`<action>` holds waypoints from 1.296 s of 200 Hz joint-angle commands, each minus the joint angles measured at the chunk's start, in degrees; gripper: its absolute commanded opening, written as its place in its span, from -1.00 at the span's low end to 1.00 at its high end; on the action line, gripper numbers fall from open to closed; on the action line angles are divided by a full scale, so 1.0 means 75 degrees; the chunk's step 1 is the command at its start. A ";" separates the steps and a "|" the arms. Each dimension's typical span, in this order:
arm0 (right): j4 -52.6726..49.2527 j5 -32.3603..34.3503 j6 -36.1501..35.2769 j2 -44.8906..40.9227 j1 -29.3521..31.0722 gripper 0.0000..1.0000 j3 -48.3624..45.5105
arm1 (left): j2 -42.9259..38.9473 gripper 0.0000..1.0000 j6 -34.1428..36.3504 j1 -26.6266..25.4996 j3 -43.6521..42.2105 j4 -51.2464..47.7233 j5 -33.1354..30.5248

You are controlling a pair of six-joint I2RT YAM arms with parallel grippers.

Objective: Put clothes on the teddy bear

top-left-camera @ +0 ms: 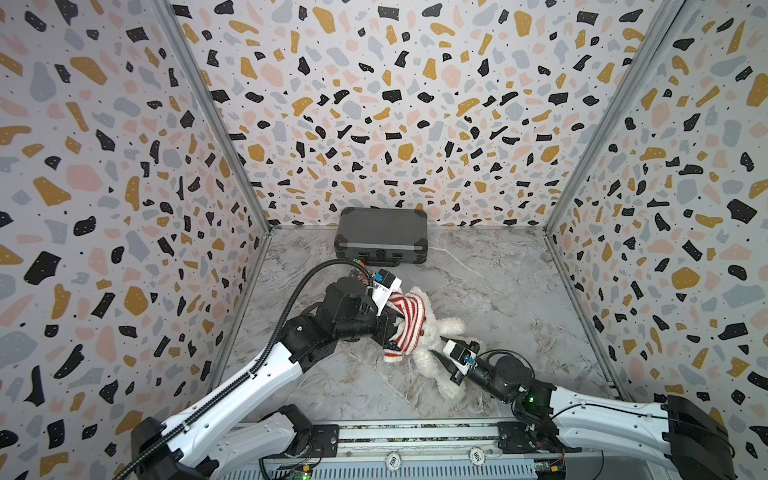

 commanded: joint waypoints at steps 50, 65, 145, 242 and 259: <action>-0.3867 -0.1697 0.2902 -0.0959 -0.1183 0.21 0.2362 | 0.0289 -1.00 0.1628 -0.0249 -0.0776 0.2556 -0.2174; -0.4355 -0.1883 0.3271 -0.0664 -0.1509 0.22 0.3118 | 0.0234 -1.00 0.2057 -0.0532 -0.0990 0.2865 -0.2489; -0.4315 -0.5006 0.4153 0.1052 -0.3080 -0.26 0.4644 | -0.0199 -1.00 0.2654 -0.1941 -0.1381 0.2740 -0.3739; -0.4217 -0.5106 0.4038 0.1337 -0.2777 -0.54 0.4539 | -0.0025 -1.00 0.2772 -0.2330 -0.1392 0.2588 -0.4018; -0.4218 -0.4989 0.3979 0.1335 -0.2634 -0.56 0.4539 | -0.0004 -1.00 0.2772 -0.2354 -0.1404 0.2597 -0.4060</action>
